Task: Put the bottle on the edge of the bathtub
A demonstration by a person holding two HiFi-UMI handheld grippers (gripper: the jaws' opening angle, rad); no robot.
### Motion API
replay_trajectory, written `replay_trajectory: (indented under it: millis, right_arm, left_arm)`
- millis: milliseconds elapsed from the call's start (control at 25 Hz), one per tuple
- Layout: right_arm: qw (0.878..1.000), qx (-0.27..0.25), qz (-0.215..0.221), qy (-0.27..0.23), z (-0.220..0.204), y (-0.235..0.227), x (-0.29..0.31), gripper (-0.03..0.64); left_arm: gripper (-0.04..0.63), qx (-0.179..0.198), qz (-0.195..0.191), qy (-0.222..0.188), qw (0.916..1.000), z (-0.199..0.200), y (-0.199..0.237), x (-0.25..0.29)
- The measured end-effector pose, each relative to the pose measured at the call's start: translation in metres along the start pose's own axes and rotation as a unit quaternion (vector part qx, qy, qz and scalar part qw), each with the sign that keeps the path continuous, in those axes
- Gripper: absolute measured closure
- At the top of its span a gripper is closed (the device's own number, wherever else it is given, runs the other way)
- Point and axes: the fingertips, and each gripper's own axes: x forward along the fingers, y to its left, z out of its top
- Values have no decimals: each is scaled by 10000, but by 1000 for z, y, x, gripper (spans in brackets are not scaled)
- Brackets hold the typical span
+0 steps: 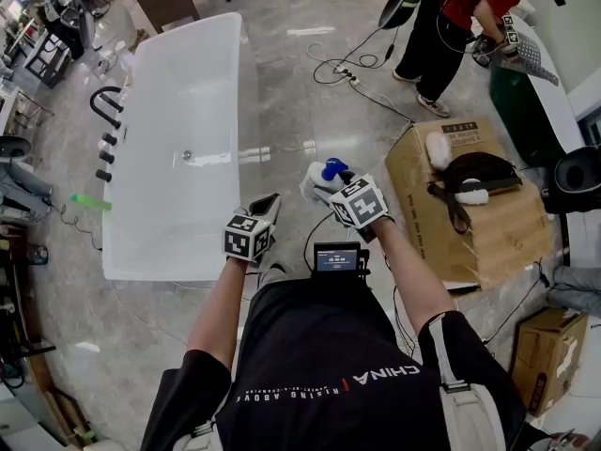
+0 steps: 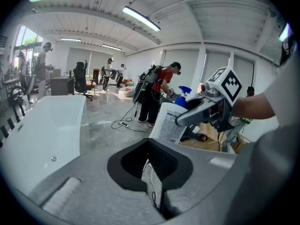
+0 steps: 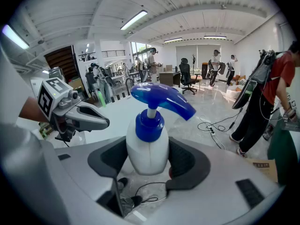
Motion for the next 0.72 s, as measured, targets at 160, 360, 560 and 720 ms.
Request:
replay_trajectory:
  millis: [160,360,560,720]
  right_arm:
    - [10000,-34,-37,3,2,-3,-1,345]
    - [10000,11,-5,2,1,-4,-1,345]
    - [10000,25,23,-6,0,-4,-2,345]
    - [10000,45,22,-45,0,-10,-6,345]
  left_arm:
    - [586,-85,31,-160,9998,7,3,-1]
    - [586,-44,-25,-75,10000,3,1,0]
    - [586,-131,-140,-70,9998,2,-4,1]
    - [586,-90,-164,-17,9998,6,-9,6]
